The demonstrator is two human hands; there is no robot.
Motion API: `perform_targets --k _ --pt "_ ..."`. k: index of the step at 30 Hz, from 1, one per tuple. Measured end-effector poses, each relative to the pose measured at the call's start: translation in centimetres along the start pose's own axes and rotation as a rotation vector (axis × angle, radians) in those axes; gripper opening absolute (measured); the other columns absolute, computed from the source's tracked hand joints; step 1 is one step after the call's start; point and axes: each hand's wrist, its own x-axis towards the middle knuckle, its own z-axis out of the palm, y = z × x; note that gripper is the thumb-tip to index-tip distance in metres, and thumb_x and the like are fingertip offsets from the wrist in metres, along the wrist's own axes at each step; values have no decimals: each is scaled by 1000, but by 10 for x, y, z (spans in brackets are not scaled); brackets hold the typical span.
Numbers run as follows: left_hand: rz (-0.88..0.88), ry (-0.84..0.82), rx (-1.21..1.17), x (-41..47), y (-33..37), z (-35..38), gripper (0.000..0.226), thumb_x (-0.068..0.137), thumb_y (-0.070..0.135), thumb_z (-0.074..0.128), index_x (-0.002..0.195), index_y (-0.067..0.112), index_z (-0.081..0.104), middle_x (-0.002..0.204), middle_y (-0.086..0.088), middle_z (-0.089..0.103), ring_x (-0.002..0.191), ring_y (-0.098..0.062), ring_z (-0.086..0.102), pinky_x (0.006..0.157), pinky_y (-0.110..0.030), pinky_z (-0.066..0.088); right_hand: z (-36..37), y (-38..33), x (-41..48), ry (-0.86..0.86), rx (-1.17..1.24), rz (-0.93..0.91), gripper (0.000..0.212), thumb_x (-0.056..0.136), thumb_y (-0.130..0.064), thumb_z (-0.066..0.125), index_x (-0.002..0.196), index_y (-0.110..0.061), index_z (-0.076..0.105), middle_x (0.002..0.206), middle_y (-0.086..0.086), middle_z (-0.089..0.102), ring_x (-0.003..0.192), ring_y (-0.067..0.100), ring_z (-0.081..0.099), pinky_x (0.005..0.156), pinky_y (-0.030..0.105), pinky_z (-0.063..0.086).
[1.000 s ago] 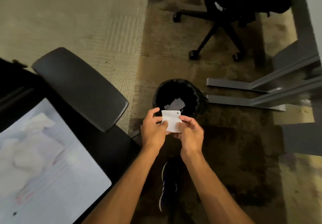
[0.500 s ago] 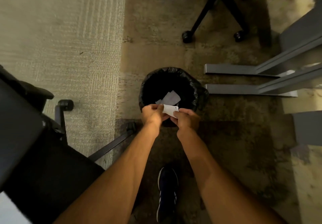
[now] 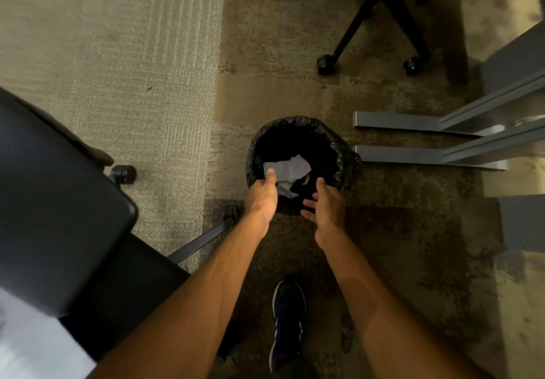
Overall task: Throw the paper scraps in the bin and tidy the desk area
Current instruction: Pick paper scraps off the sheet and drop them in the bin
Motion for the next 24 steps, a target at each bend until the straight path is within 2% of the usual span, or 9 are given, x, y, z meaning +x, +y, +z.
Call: perform_targets --k 4,8,10,13,15,20,24 --pt "82 11 7 -43 9 -22 54 102 51 40 140 14 53 140 -10 57 120 -26 56 108 -45 45 5 -10 -50 -12 23 -77 38 105 -37 47 132 -11 57 103 0 62 86 17 66 69 34 56" --pt "166 14 -86 -98 7 -49 45 99 36 54 140 17 54 141 -5 59 123 -21 58 108 -46 47 6 -21 -109 -98 91 -58 34 105 -34 49 122 -9 64 112 10 65 83 20 67 67 33 55" --pt "199 6 -189 -128 3 -71 42 99 32 56 138 18 56 137 1 60 120 -14 58 108 -43 47 6 -22 -146 -147 95 -76 34 104 -33 51 118 -7 67 104 10 66 77 19 68 65 33 55" --pt "236 -13 -317 -169 -6 -107 36 98 29 59 133 21 62 120 12 64 106 -3 64 103 -34 51 9 -19 -201 -180 74 -96 30 104 -28 52 111 -5 70 94 11 66 70 19 69 63 33 55" --pt "235 -3 -403 -196 -14 -133 30 97 24 61 127 21 67 116 13 68 100 0 67 99 -32 54 13 -13 -237 -185 18 -103 27 104 -27 51 105 -9 71 92 11 69 68 16 70 62 32 56" --pt "276 149 -440 -253 -45 -196 21 99 19 58 115 22 72 115 6 73 105 -9 70 89 -27 59 32 8 -315 -312 -78 -119 18 101 -24 56 100 -15 72 89 6 72 68 14 70 58 28 56" --pt "271 369 -464 -281 -76 -247 18 99 20 57 105 24 72 108 7 75 98 -10 73 84 -26 61 61 21 -356 -404 -244 -228 11 97 -27 63 94 -24 74 90 -3 74 76 18 73 61 26 58"
